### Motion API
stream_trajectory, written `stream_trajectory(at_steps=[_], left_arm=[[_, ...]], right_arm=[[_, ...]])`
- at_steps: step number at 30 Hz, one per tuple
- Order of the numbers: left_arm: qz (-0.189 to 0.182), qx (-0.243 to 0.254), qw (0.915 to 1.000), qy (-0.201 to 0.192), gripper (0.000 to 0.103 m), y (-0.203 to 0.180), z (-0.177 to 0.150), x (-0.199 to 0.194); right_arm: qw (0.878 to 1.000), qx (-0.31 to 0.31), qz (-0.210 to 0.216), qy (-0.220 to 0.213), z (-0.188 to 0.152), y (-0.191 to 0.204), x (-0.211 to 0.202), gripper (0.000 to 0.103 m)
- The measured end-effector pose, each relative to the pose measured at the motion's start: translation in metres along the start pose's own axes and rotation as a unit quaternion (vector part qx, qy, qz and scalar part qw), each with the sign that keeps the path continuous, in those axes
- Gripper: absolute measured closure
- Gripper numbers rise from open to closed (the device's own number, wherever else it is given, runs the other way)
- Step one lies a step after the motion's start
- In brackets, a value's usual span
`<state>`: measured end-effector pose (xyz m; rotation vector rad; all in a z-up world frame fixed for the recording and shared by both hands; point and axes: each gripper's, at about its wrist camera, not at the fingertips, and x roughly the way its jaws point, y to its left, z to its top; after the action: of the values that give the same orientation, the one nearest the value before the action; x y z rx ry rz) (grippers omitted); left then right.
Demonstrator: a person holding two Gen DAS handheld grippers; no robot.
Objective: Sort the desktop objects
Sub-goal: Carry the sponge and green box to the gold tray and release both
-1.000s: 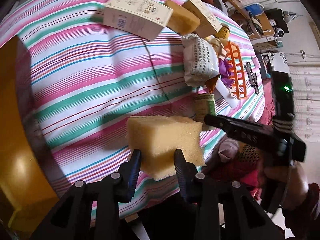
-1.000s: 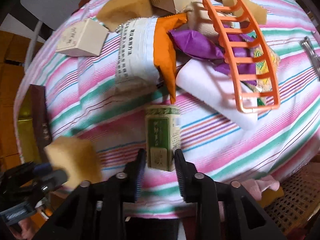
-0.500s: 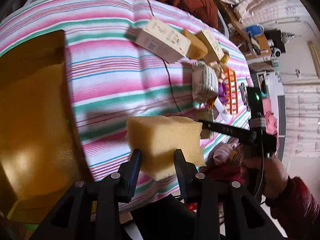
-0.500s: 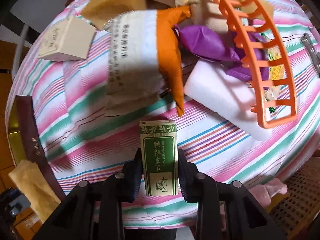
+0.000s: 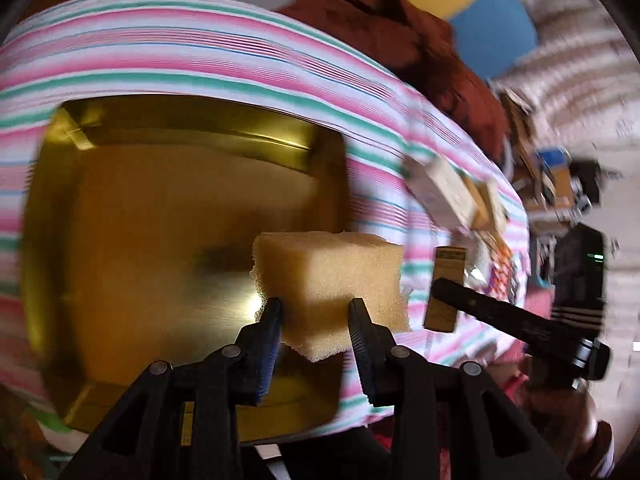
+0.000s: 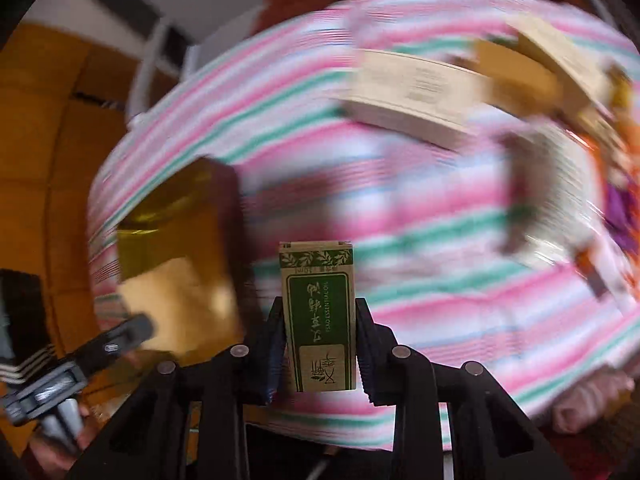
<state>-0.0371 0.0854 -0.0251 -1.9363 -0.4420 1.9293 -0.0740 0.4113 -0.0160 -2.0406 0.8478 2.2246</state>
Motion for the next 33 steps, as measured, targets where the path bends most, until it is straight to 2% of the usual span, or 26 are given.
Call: stream_trajectory(at_steps=[1,3,5,7,8,10,12,15,17,19,24,33], left_arm=[[0.003,-0.013,0.9999,-0.004,0.069,0.013,0.004,-0.005],[0.014,-0.040,0.9989,-0.018,0.069,0.040,0.010,-0.014],[0.025,-0.055,0.9978,-0.028,0.069,0.058,0.016,-0.021],[0.039,-0.068,0.9963,-0.037,0.069,0.074,0.022,-0.026],[0.049,-0.075,0.9951,-0.041,0.069,0.084,0.028,-0.028],[0.063,-0.086,0.9930,-0.049,0.068,0.098,0.036,-0.032],[0.081,-0.093,0.9908,-0.056,0.067,0.108,0.046,-0.035],[0.101,-0.098,0.9883,-0.060,0.065,0.117,0.061,-0.040],[0.105,-0.101,0.9874,-0.062,0.059,0.120,0.068,-0.044],[0.103,-0.106,0.9863,-0.072,0.050,0.121,0.071,-0.048],[0.098,-0.113,0.9862,-0.070,0.049,0.122,0.067,-0.047],[0.101,-0.074,0.9913,-0.038,0.049,0.085,0.044,-0.024]], right_arm=[[1.000,-0.011,0.010,0.003,0.004,0.009,-0.006,0.071],[0.999,-0.034,0.022,0.013,0.009,0.045,0.011,0.071],[0.998,-0.054,0.023,0.021,0.029,0.079,0.064,0.071],[0.996,-0.076,0.023,0.034,0.039,0.111,0.089,0.071],[0.996,-0.080,0.023,0.040,0.040,0.117,0.085,0.071],[0.995,-0.080,0.027,0.053,0.051,0.136,0.117,0.071],[0.995,-0.073,0.029,0.062,0.047,0.144,0.112,0.070],[0.995,-0.048,0.057,0.067,0.057,0.161,0.132,0.069],[0.995,-0.036,0.064,0.063,0.059,0.169,0.137,0.054],[0.995,-0.043,0.061,0.061,0.056,0.179,0.137,0.048],[0.995,-0.078,0.042,0.054,0.043,0.184,0.123,0.043],[0.997,-0.064,0.022,0.034,0.017,0.153,0.095,0.042]])
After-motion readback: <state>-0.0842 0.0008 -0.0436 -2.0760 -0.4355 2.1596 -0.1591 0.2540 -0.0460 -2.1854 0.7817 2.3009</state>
